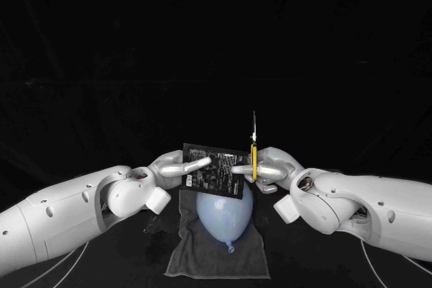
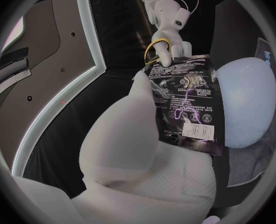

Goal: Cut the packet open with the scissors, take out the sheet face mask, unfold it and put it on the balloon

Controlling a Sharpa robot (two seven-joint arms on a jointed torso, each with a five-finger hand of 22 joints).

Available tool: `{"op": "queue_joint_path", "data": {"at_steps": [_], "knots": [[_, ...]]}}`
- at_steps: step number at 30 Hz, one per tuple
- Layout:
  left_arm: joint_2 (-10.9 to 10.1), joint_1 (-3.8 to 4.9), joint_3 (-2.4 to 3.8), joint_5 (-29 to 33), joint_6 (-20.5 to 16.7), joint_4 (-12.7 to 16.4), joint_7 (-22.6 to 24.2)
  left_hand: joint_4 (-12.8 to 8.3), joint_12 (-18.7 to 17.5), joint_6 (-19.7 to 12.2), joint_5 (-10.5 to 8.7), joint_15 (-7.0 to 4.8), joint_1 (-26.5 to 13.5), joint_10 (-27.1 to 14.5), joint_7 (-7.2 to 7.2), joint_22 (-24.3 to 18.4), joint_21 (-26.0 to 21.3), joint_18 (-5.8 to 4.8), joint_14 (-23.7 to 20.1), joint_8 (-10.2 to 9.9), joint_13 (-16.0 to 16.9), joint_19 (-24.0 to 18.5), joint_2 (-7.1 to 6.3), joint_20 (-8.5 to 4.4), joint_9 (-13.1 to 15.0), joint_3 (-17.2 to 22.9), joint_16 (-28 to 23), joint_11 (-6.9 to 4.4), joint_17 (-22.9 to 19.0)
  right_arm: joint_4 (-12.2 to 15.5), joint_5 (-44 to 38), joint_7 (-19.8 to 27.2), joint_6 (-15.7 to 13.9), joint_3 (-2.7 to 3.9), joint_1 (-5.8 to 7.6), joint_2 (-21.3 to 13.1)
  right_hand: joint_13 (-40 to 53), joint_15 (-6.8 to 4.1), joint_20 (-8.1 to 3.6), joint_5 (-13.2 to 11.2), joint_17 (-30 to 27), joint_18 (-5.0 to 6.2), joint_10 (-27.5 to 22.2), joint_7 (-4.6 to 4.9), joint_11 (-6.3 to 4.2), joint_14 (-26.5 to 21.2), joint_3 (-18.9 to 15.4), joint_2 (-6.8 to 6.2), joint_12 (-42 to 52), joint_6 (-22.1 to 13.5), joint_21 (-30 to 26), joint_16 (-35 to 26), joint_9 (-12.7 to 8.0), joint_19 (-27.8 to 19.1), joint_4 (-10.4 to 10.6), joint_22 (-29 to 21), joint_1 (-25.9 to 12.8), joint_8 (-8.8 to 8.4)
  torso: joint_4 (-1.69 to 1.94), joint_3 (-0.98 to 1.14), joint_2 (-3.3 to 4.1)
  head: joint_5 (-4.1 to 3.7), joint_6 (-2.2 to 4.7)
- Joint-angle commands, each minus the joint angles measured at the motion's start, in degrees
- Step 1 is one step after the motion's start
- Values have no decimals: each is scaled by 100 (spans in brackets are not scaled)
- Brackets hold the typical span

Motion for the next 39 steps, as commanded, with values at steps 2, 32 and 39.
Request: {"op": "queue_joint_path", "data": {"at_steps": [2, 32, 39], "knots": [[-7, 6, 4, 199, 376, -1, 3, 6, -7, -1, -6, -4, -30, 19, 132, 6, 52, 23, 105, 5, 7, 108, -90, -1, 1, 38, 60, 82, 13, 41, -9, 86, 47, 8, 3, -13, 1871, -30, -19, -7, 1505, -7, 1222, 29, 24, 608, 526, 326, 5790, -3, 29, 26, 8, 163, -453, 1235, 280, 20, -8, 2, -1, -12, 17], [38, 4, -67, -288, 80, -49, -396, -100, -2, 168, -6, 1, 453, 291, 402, 0, 132, 63, 249, 145, 5, 580, 221, -9, 29, 262, 59, 304, -1, 38, 12, 106, 5, 25, 4, 38, 1871, -30, -19, -7, 1505, -11, 1222, 29, 25, 608, 539, 323, 5790, -3, 45, 26, 13, 171, -454, 1240, 269, 24, 5, -3, 1, -10, 23], [49, 4, -77, -124, 87, -41, -349, -111, 50, 447, -5, -61, 664, 484, 374, 24, 195, 89, 415, 294, 19, 866, 463, -29, 66, 352, 124, 241, 20, -17, 21, 99, 14, 25, 4, 100, 1871, -29, -19, -8, 1505, -11, 1222, 29, 25, 608, 541, 323, 5790, -2, 48, 26, 13, 172, -454, 1240, 268, 25, 5, -7, -2, -11, 29]]}}
